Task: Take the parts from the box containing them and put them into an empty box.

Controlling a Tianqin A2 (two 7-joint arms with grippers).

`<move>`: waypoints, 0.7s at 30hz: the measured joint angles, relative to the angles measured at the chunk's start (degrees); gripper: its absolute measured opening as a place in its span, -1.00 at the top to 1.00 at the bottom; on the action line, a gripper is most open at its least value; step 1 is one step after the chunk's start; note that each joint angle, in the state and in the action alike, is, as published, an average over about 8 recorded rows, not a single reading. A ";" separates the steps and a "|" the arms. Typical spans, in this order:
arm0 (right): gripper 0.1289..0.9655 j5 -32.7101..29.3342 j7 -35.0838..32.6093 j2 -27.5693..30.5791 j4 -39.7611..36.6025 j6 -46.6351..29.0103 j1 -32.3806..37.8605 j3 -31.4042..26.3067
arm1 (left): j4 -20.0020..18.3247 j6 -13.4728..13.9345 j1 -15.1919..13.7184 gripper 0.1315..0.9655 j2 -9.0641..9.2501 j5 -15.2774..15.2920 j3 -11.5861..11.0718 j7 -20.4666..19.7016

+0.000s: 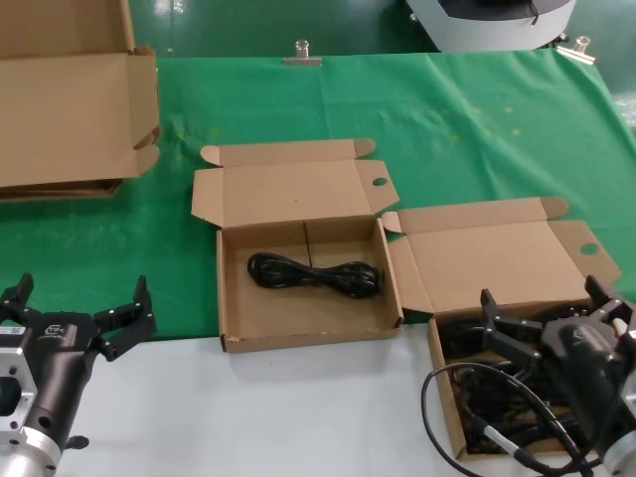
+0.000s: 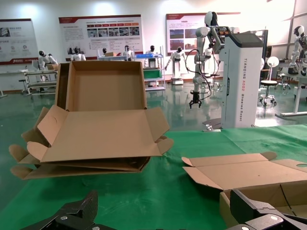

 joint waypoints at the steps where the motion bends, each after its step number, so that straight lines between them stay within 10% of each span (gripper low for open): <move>1: -1.00 0.00 0.00 0.00 0.00 0.00 0.00 0.00 | 0.00 0.00 0.00 -1.00 0.00 0.00 0.00 0.00; 21: -1.00 0.00 0.00 0.00 0.00 0.00 0.00 0.00 | 0.00 0.00 0.00 -1.00 0.00 0.00 0.00 0.00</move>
